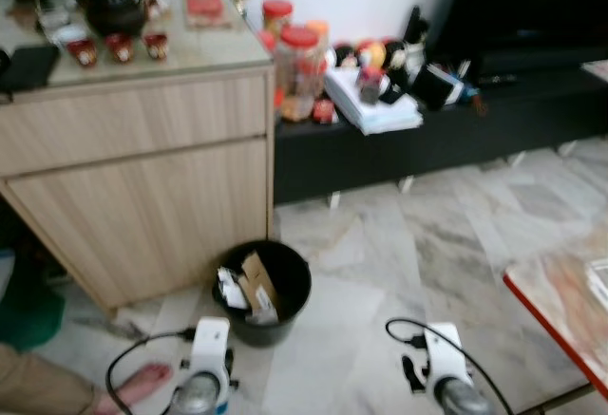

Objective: Picking trash to rubbish bin

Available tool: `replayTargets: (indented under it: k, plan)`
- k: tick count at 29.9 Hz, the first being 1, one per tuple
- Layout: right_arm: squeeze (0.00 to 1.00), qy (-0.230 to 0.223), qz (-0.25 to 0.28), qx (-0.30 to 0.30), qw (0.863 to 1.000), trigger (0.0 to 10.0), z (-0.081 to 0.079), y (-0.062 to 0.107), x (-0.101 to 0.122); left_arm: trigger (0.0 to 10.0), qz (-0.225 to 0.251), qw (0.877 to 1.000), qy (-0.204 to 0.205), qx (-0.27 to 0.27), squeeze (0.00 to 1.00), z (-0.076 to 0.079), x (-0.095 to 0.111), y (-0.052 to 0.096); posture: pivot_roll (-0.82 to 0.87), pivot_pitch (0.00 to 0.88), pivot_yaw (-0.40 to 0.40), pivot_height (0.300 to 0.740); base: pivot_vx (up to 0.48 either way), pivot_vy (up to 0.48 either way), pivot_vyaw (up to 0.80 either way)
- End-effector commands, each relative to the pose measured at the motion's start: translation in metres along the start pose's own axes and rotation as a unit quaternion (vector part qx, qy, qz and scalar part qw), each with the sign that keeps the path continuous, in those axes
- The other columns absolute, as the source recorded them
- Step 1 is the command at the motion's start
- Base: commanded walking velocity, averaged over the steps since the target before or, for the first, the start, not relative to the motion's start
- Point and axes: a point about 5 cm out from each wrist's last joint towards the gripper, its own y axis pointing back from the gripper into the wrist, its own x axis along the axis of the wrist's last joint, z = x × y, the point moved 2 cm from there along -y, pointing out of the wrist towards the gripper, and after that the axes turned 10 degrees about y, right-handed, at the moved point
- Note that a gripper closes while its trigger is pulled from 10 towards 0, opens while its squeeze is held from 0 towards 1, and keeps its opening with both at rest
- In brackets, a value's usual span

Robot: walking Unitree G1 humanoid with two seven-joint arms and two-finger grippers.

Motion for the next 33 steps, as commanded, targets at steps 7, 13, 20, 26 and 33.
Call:
replayTargets:
  k: [7, 13, 20, 26, 33]
  plan:
    - [0.0, -0.01, -0.02, -0.016, 1.0, 10.0, 0.0132, 0.0035, -0.0144, 10.0, -0.01, 1.0, 0.0, -0.016, 0.0, 0.0139, -0.0052, 0.001, 0.04, 0.09, -0.1, 0.74, 0.372, 0.0, 0.0]
    - [0.0, -0.011, -0.017, -0.014, 1.0, 10.0, 0.0128, 0.0033, -0.0131, 10.0, -0.009, 1.0, 0.001, -0.015, 0.0, 0.0137, -0.005, 0.0009, 0.04, 0.09, -0.1, 0.74, 0.372, 0.0, 0.0]
    - [0.0, 0.0, -0.013, -0.011, 1.0, 10.0, 0.0114, 0.0029, -0.0111, 10.0, -0.009, 1.0, 0.001, -0.015, 0.0, 0.0145, -0.0045, 0.0007, 0.04, 0.092, -0.103, 0.74, 0.373, 0.0, 0.46]
    - [0.0, -0.007, -0.013, -0.014, 1.0, 10.0, 0.012, 0.003, -0.0115, 10.0, -0.008, 1.0, -0.002, -0.016, 0.0, 0.0144, -0.004, 0.0006, 0.04, 0.091, -0.103, 0.74, 0.372, 0.0, 0.0]
    - [0.0, -0.006, -0.014, -0.012, 1.0, 10.0, 0.0115, 0.0029, -0.0114, 10.0, -0.007, 1.0, -0.005, -0.017, 0.0, 0.0144, -0.0032, 0.0004, 0.04, 0.091, -0.103, 0.74, 0.371, 0.0, 0.0]
